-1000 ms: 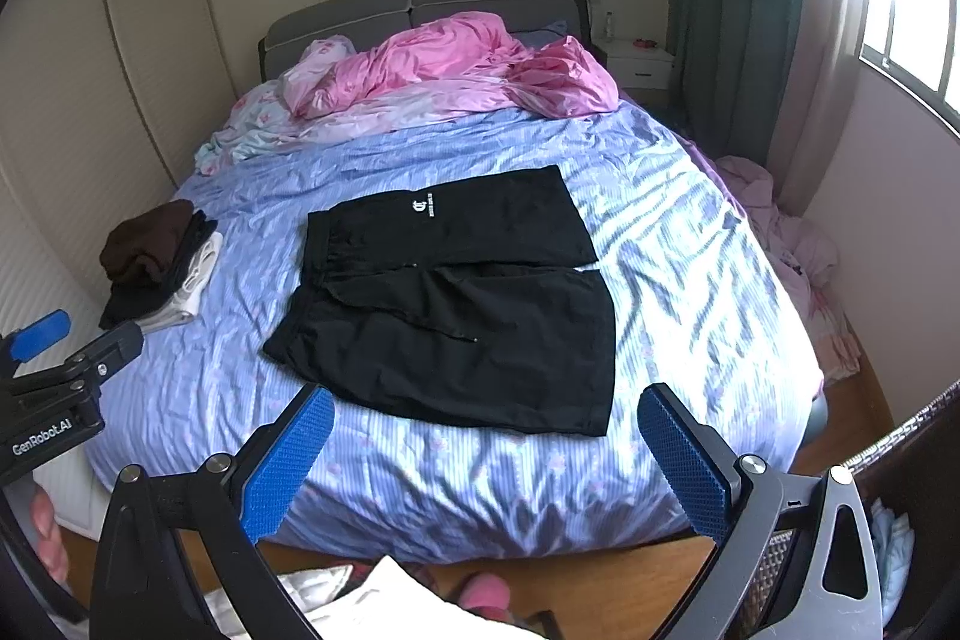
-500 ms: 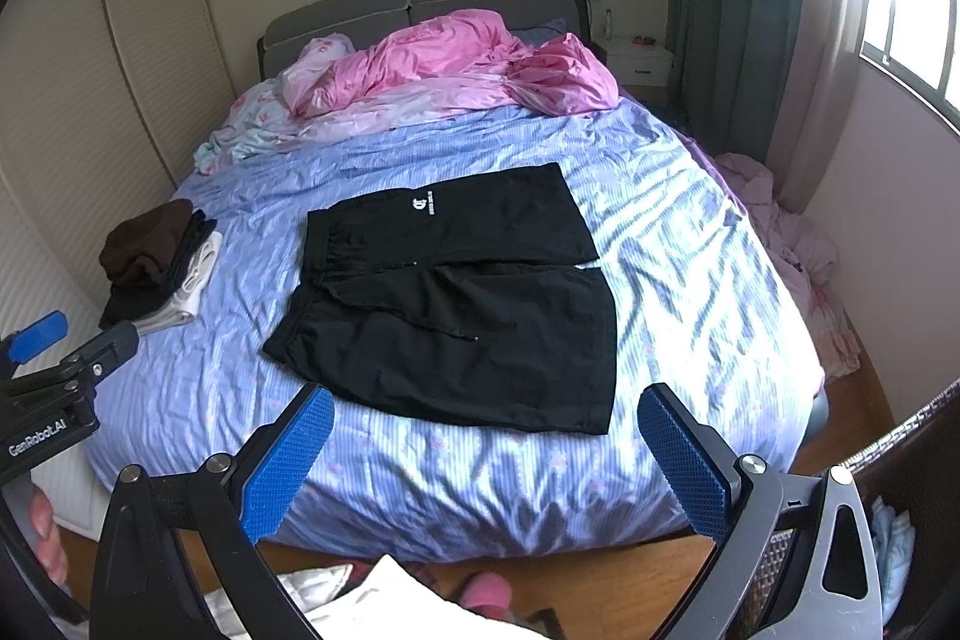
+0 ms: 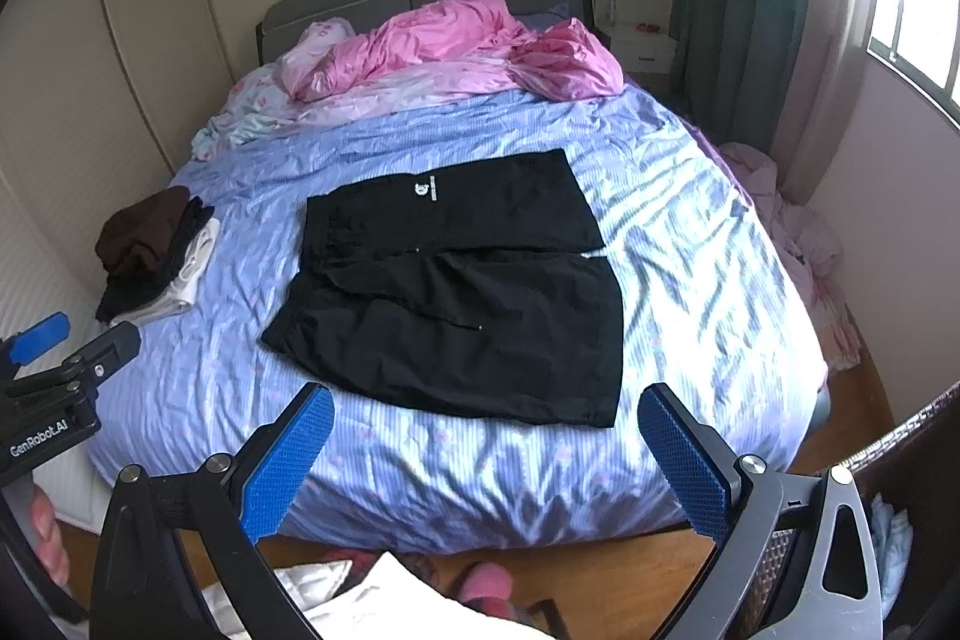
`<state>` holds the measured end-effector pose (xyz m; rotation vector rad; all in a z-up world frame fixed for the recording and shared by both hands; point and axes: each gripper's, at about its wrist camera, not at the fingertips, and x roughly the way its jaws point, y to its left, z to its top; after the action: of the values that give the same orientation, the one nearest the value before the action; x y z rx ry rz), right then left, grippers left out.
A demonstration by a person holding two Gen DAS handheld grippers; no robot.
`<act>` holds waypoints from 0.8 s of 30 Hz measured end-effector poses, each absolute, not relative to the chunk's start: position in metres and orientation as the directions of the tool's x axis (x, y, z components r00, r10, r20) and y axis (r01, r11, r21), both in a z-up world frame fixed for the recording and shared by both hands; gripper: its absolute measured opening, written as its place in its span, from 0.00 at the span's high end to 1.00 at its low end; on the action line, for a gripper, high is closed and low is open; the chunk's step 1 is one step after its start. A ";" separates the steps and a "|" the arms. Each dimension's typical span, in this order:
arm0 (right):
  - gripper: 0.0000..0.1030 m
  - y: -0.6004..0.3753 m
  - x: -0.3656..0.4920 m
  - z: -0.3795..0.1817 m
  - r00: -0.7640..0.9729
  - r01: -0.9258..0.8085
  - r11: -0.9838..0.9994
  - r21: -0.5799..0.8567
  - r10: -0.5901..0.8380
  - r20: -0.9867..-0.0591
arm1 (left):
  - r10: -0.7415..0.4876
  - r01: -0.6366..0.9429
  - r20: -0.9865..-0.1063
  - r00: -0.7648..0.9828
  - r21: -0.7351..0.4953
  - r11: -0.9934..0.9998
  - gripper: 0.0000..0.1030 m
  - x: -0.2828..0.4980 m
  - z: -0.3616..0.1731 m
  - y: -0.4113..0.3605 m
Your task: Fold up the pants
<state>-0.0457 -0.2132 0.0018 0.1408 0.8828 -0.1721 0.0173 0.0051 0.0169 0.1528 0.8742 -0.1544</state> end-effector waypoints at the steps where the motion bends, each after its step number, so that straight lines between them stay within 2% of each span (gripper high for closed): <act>1: 0.00 -0.213 -0.043 0.000 0.616 0.212 0.976 0.053 -0.091 -0.782 | -0.072 0.198 -0.776 0.626 0.069 0.978 0.03 0.021 0.015 0.006; 15: 0.00 -0.186 0.018 -0.043 0.480 0.276 0.959 0.065 -0.079 -0.874 | -0.092 0.262 -0.862 0.498 0.048 0.964 0.03 0.091 -0.029 0.038; 24: 0.00 -0.179 0.053 -0.094 0.360 0.457 0.887 0.067 -0.116 -0.926 | -0.112 0.307 -0.902 0.417 0.024 0.951 0.03 0.152 -0.076 0.064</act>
<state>0.0528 -0.1788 -0.0943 0.3392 1.1488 -0.3780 0.1516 0.0643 -0.0757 0.1961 1.1112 -0.2650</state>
